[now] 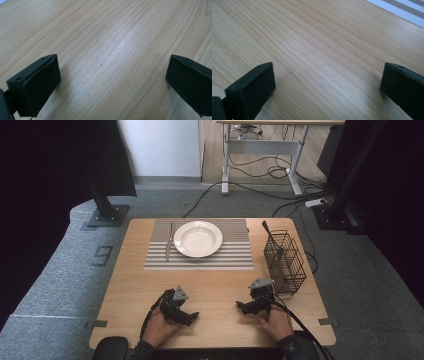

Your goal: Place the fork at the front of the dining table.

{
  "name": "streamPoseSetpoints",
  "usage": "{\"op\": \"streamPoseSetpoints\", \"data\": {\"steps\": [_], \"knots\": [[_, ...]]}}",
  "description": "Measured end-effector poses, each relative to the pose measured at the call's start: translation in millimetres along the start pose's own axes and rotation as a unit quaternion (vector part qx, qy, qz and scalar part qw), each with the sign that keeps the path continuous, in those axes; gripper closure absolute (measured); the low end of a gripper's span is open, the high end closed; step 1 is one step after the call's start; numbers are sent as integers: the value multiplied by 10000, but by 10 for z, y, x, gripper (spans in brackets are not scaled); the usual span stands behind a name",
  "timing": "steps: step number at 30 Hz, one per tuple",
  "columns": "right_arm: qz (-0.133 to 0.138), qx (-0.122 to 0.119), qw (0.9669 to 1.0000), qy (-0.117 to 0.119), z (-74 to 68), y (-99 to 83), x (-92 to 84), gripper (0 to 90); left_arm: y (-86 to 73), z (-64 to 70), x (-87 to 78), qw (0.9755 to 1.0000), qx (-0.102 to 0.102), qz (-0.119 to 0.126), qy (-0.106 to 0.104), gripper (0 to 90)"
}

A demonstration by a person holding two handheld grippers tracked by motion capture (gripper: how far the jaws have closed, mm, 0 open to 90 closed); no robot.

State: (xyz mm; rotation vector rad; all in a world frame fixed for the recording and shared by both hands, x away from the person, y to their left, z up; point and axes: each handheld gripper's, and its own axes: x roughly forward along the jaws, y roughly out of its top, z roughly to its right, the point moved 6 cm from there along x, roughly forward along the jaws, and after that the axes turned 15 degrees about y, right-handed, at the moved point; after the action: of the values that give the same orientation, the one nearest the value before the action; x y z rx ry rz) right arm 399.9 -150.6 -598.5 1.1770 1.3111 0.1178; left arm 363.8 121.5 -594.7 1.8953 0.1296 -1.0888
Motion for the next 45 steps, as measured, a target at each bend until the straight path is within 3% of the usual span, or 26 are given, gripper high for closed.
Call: {"op": "streamPoseSetpoints", "data": {"steps": [18, 29, 35, 38, 45], "knots": [[-6, -30, 10000, 39, -23, -5, 1, 0, 27, 3, 22, 10000, -55, -15, 46, 0], [7, -8, 10000, 8, -33, -12, -3, 0, 95, 3, 6, 9997, -134, 33, -221, 0], [8, -10, 10000, 8, -32, -12, -3, 0, 264, 14, -72, 9994, -22, 209, -291, 3], [7, -10, 10000, 9, -32, -12, -3, 0, 429, 19, -127, 9988, 90, 325, -367, 6], [7, -13, 10000, 6, -31, -12, -4, 0, 641, -7, -150, 9981, 72, 431, -438, 25]]}}
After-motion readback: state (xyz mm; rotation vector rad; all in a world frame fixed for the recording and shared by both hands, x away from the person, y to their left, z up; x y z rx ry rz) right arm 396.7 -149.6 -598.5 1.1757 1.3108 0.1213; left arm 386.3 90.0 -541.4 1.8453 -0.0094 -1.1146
